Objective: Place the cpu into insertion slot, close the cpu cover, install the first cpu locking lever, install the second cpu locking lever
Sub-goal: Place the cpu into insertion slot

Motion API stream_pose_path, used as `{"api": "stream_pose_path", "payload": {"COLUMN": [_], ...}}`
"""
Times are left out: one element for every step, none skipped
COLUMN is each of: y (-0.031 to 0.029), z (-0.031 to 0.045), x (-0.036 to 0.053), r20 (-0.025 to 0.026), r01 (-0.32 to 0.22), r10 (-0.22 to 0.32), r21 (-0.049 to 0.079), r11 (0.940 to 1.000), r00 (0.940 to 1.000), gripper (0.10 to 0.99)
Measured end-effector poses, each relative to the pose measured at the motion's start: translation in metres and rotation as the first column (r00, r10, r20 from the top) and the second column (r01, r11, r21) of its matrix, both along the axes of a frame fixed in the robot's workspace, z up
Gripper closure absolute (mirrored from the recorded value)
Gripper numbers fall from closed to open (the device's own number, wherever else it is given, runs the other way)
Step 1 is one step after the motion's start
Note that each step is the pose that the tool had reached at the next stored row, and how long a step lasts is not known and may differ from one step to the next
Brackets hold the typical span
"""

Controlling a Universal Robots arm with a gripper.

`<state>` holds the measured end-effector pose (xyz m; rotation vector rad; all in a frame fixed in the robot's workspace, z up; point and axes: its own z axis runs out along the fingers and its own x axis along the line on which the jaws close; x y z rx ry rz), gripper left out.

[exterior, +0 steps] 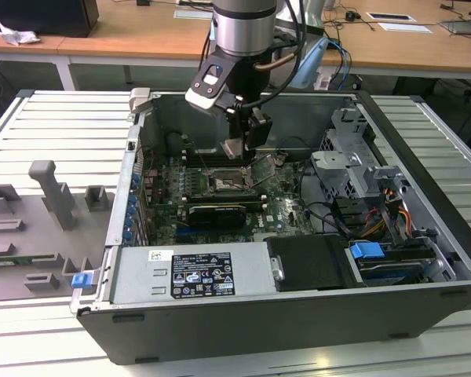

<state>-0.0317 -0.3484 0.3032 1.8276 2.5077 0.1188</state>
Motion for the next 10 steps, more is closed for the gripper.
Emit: {"api": "stream_pose_path", "payload": {"y": [0.0000,0.0000,0.0000,0.0000,0.0000,0.0000,0.0000,0.0000,0.0000,0.0000], "z": [-0.0001,-0.0002,-0.0005,-0.0008,-0.0013,-0.0017,-0.0019,-0.0022,-0.0026,-0.0029], "x": [0.0000,0.0000,-0.0004,-0.0012,-0.0016,-0.0023,-0.0025,-0.0027,-0.0026,-0.0027], "r20": [-0.0001,-0.0001,0.0000,0.0001,0.0000,0.0000,-0.0001,-0.0001,-0.0001,0.0000], "r01": [0.000,0.000,0.000,0.000,0.002,0.008,0.011,0.014,0.016,0.018], "r10": [0.000,0.000,0.000,0.000,-0.002,-0.008,-0.011,-0.014,-0.016,-0.018], "r21": [0.000,0.000,0.000,0.000,0.000,0.000,0.000,0.000,0.000,0.000], "r11": [1.0000,1.0000,1.0000,1.0000,1.0000,1.0000,0.9999,0.9999,0.9999,0.9998], "r00": [1.0000,1.0000,1.0000,1.0000,1.0000,1.0000,0.9999,0.9999,0.9999,0.9998], "gripper": [0.545,0.545,0.545,0.545,0.545,0.545,0.545,0.545,0.545,0.545]}}
